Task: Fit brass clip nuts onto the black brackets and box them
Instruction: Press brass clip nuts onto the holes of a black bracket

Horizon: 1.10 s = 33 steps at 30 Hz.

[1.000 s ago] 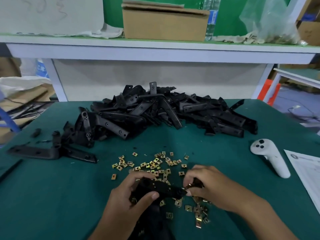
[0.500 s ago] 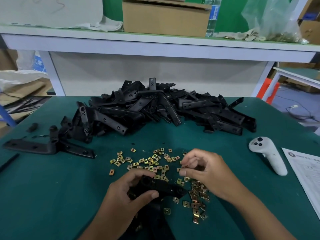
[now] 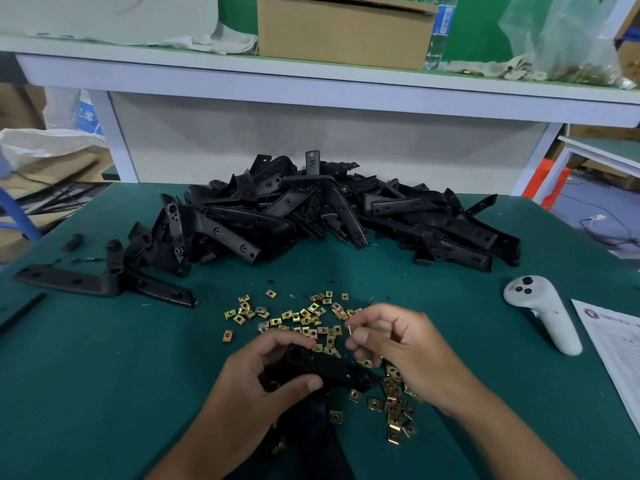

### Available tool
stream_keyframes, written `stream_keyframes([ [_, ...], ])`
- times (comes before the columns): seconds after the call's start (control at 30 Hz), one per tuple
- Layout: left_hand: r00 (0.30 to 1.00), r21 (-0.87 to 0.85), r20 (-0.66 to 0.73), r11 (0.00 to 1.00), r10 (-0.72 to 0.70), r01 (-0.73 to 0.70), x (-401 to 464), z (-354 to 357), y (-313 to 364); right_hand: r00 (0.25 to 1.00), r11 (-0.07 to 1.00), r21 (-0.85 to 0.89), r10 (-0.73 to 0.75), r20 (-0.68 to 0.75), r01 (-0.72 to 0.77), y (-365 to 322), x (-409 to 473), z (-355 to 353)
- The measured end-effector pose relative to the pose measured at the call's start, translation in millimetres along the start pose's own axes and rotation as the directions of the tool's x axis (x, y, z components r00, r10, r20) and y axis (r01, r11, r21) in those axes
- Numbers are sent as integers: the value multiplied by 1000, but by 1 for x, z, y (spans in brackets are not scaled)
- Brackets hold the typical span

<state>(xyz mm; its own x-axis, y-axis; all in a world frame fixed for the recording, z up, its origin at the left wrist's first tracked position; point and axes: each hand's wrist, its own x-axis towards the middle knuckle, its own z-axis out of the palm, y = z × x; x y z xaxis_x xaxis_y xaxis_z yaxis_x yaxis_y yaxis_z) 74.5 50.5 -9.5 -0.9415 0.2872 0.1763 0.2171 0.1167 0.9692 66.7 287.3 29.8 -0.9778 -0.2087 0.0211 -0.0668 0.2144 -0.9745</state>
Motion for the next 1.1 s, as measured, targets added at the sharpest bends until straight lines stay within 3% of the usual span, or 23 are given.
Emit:
stream_keyframes([
  [0.2, 999, -119, 34, 993, -15, 19, -2, 1, -2, 988, 955, 257, 132, 75, -147, 2, 0, 0],
  [0.53, 998, -169, 46, 984, -45, 52, -5, 1, -3, 982, 910, 374, 146, 117, -179, 2, 0, 9],
  [0.83, 998, -12, 57, 1000, -26, 27, -4, 2, 1, 988, 946, 288, 126, 88, -146, 1, 1, 5],
  [1.1, 999, 12, 7, 999, -35, 35, -4, 3, 1, 983, 980, 121, 141, 122, -155, 2, -2, 8],
])
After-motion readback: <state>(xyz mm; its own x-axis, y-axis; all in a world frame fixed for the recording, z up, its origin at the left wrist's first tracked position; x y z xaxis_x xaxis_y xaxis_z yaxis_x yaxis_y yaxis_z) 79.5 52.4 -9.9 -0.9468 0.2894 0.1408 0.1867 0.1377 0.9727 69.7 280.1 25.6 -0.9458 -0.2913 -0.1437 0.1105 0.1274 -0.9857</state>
